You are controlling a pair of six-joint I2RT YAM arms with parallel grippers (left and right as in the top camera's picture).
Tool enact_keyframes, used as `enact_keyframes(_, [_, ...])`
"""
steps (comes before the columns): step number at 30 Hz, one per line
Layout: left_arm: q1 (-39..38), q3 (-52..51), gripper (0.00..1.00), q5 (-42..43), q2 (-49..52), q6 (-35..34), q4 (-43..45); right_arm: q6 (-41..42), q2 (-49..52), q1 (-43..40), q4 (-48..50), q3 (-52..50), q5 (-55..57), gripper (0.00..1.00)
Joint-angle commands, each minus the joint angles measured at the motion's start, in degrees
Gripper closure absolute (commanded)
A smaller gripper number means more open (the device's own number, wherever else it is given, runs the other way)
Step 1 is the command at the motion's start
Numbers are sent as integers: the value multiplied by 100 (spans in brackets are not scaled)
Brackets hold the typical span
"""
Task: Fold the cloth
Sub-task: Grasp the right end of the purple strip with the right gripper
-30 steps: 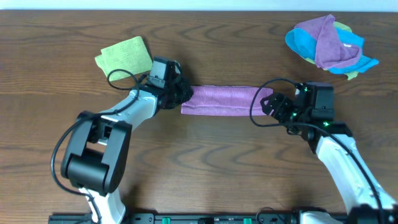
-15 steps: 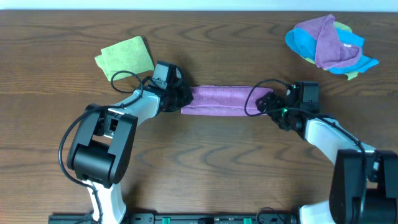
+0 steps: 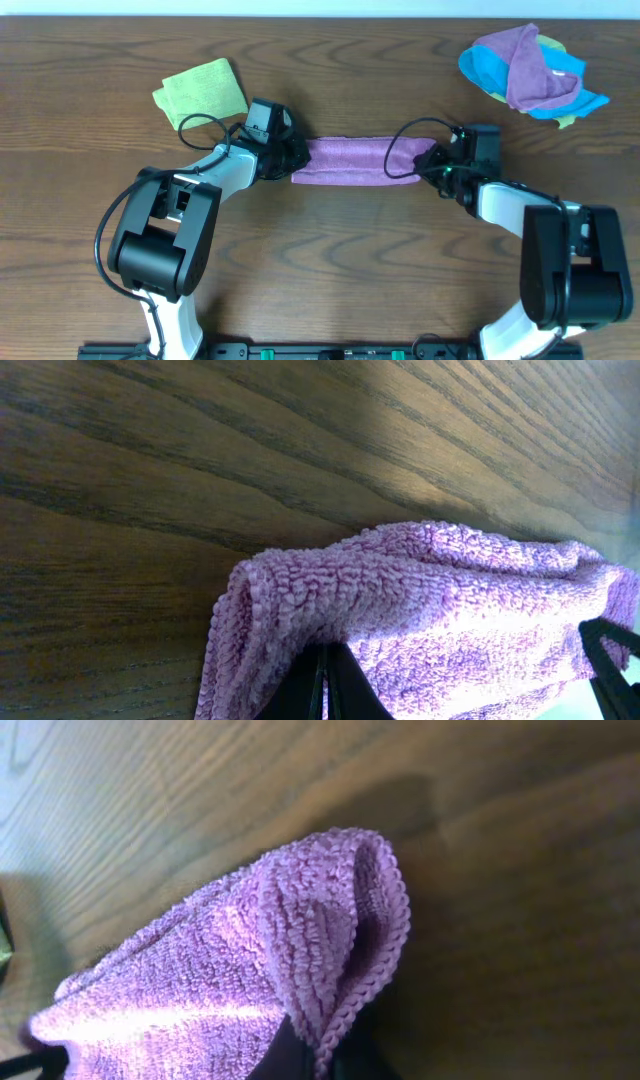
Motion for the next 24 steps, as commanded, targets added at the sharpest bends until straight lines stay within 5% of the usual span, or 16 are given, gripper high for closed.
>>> enact_keyframes(1, [-15, 31, 94, -107, 98, 31, -63, -382, 96, 68, 7, -122, 133, 99])
enact_keyframes(14, [-15, 70, 94, -92, 9, 28, -114, -1222, -1937, 920, -682, -111, 713, 99])
enact_keyframes(24, [-4, 192, 94, -13, 7, 28, -122, -1237, -2164, 1554, -732, 22, 1032, 99])
